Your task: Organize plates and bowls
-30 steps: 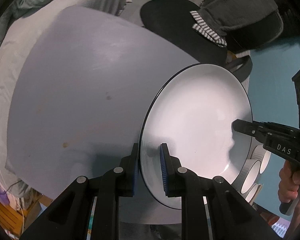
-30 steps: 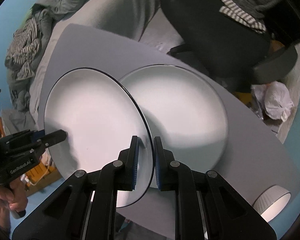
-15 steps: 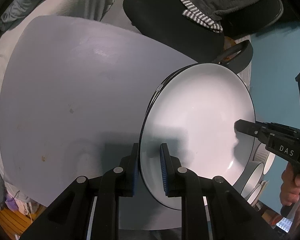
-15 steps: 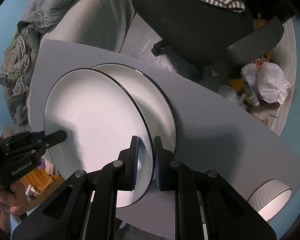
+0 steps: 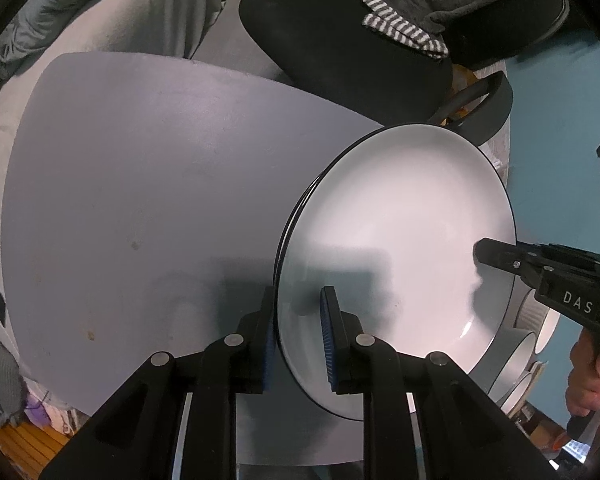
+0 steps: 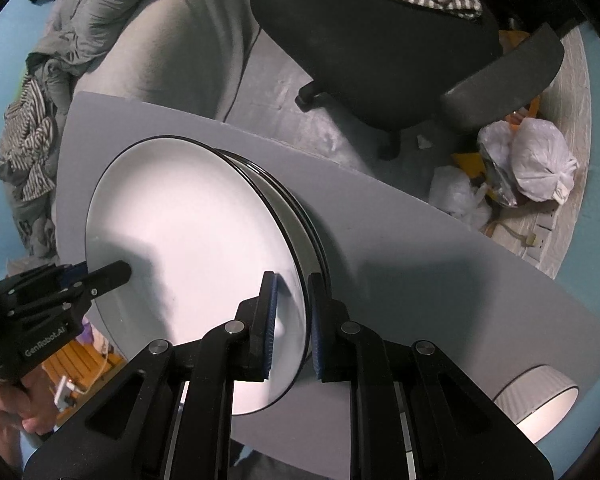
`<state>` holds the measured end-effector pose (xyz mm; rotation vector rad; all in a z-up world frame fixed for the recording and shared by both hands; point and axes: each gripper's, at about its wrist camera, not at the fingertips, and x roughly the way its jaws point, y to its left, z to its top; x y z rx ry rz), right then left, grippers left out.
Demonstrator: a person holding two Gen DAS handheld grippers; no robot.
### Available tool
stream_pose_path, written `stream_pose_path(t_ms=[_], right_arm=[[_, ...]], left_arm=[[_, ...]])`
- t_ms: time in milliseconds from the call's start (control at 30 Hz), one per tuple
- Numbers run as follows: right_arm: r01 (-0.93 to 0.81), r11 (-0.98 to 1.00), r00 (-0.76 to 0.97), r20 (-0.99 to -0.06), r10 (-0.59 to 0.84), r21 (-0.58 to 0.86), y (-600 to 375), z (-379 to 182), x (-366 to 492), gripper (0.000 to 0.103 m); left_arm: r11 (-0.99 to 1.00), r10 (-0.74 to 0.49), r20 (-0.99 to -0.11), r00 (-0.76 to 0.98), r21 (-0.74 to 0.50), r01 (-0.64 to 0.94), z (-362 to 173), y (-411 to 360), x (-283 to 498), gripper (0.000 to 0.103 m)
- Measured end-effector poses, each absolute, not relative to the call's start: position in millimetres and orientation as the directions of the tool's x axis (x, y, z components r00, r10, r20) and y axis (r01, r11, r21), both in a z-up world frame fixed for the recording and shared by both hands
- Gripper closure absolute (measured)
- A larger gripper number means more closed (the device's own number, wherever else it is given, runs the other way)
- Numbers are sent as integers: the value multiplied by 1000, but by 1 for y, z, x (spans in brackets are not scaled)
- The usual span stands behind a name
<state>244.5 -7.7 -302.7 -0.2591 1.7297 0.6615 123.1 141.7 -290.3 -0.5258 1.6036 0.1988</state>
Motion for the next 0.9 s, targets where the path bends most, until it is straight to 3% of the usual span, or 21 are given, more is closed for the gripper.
stream_pose_path(t_ms=[467, 633, 733, 900], right_arm=[[-475, 836, -297, -944, 142, 275, -7, -315, 241, 86], [-457, 849, -314, -941, 125, 265, -5, -315, 242, 80], [-445, 850, -351, -928, 123, 281, -1, -315, 243, 66], [-448, 855, -356, -929, 98, 262, 3, -309, 243, 54]], left_arm=[[902, -161, -986, -50, -126, -412, -298, 135, 127, 83], [901, -176, -983, -52, -140, -410, -299, 138, 128, 83], [910, -157, -986, -46, -127, -395, -296, 134, 128, 78], [921, -140, -990, -24, -121, -370, -288, 128, 130, 76]])
